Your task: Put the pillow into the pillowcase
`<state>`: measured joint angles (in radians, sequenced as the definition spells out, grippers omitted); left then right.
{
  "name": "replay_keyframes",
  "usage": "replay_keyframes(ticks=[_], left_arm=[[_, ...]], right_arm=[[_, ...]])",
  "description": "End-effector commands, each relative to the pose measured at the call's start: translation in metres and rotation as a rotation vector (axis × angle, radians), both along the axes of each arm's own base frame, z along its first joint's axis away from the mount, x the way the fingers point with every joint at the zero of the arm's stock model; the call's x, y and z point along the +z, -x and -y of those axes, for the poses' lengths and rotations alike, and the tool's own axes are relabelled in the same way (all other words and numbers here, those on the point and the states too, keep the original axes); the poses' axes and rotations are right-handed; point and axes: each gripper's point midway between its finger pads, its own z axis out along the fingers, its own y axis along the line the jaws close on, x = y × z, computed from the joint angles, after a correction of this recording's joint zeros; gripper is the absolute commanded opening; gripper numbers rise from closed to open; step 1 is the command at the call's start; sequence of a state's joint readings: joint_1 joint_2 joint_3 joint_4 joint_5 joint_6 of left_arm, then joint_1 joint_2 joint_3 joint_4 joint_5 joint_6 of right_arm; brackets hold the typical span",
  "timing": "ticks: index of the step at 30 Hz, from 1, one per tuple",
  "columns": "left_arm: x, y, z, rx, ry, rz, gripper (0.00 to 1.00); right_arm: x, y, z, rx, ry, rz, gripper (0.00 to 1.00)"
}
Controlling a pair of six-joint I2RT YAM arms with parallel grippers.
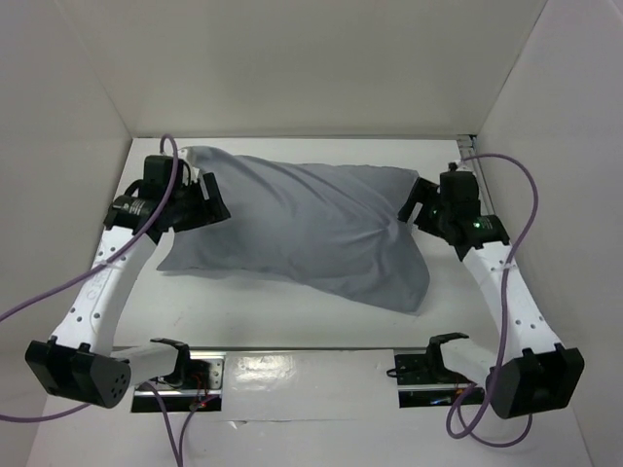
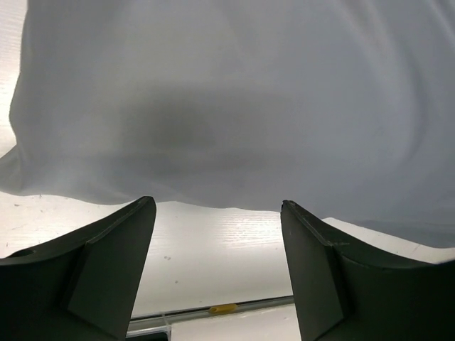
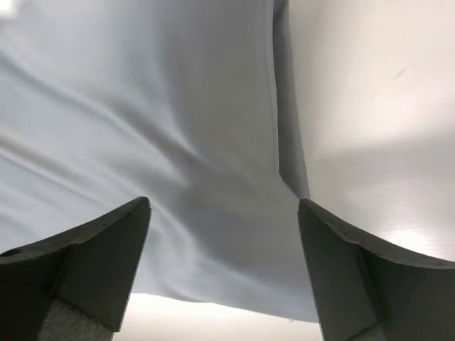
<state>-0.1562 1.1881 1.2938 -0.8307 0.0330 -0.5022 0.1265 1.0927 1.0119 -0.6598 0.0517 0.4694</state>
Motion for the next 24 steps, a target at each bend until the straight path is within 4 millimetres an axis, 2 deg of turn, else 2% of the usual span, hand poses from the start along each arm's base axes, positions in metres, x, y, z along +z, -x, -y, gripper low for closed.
replay_keyframes(ticks=[1,2,4,6,7,8,9,11,12,13,14,15,16,17,18,19,20,21,22,24], left_arm=[[0.006,-0.005,0.001,0.018,-0.031,0.039,0.84],[0.0,-0.003,0.002,0.015,-0.04,0.027,0.84],[-0.013,0.001,0.003,0.018,-0.054,-0.005,0.82],[-0.021,-0.003,0.007,0.022,-0.059,0.009,0.81],[-0.039,-0.003,0.006,0.027,-0.073,-0.019,0.81],[-0.043,-0.011,0.011,0.019,-0.068,0.001,0.8],[-0.054,-0.011,0.016,0.01,-0.059,-0.02,0.8],[-0.066,-0.016,0.023,0.003,-0.055,-0.04,0.78],[-0.076,-0.021,0.028,0.001,-0.054,-0.061,0.78],[-0.08,-0.021,0.036,-0.02,-0.057,-0.068,0.78],[-0.085,-0.022,0.038,-0.014,-0.063,-0.081,0.78],[-0.092,-0.024,0.042,-0.014,-0.06,-0.097,0.78],[-0.094,-0.027,0.044,-0.015,-0.068,-0.092,0.77],[-0.09,-0.032,0.046,-0.008,-0.06,-0.086,0.77],[-0.093,-0.037,0.048,-0.008,-0.061,-0.087,0.77],[-0.086,-0.044,0.05,-0.008,-0.053,-0.066,0.77],[-0.084,-0.048,0.052,-0.008,-0.052,-0.062,0.77],[-0.079,-0.058,0.053,-0.009,-0.062,-0.049,0.77],[-0.083,-0.058,0.053,-0.017,-0.073,-0.058,0.77],[-0.064,-0.068,0.056,-0.024,-0.07,-0.026,0.77]], right_arm=[[0.048,0.006,0.016,-0.059,0.062,0.084,0.89],[0.058,0.005,0.009,-0.037,0.057,0.108,0.85],[0.057,0.009,-0.006,0.021,0.036,0.098,0.76],[0.05,0.013,-0.035,0.109,-0.003,0.093,0.71],[0.05,0.012,-0.054,0.169,-0.051,0.113,0.68],[0.035,0.017,-0.067,0.211,-0.071,0.089,0.68],[0.028,0.016,-0.089,0.259,-0.102,0.084,0.65],[0.005,0.016,-0.104,0.294,-0.108,0.037,0.65],[-0.001,0.012,-0.108,0.291,-0.106,0.026,0.65],[-0.021,0.004,-0.105,0.251,-0.075,-0.017,0.65],[-0.023,-0.007,-0.107,0.24,-0.07,0.002,0.65],[-0.03,-0.014,-0.104,0.226,-0.042,-0.002,0.65],[-0.041,-0.029,-0.095,0.174,0.0,-0.015,0.65],[-0.032,-0.044,-0.093,0.16,0.015,0.015,0.65],[-0.03,-0.054,-0.089,0.148,0.04,0.028,0.65],[-0.035,-0.067,-0.083,0.117,0.072,0.029,0.65],[-0.023,-0.08,-0.081,0.096,0.068,0.062,0.65],[-0.028,-0.086,-0.084,0.114,0.079,0.049,0.65],[-0.025,-0.092,-0.081,0.109,0.085,0.056,0.67],[-0.008,-0.099,-0.085,0.116,0.071,0.08,0.73]])
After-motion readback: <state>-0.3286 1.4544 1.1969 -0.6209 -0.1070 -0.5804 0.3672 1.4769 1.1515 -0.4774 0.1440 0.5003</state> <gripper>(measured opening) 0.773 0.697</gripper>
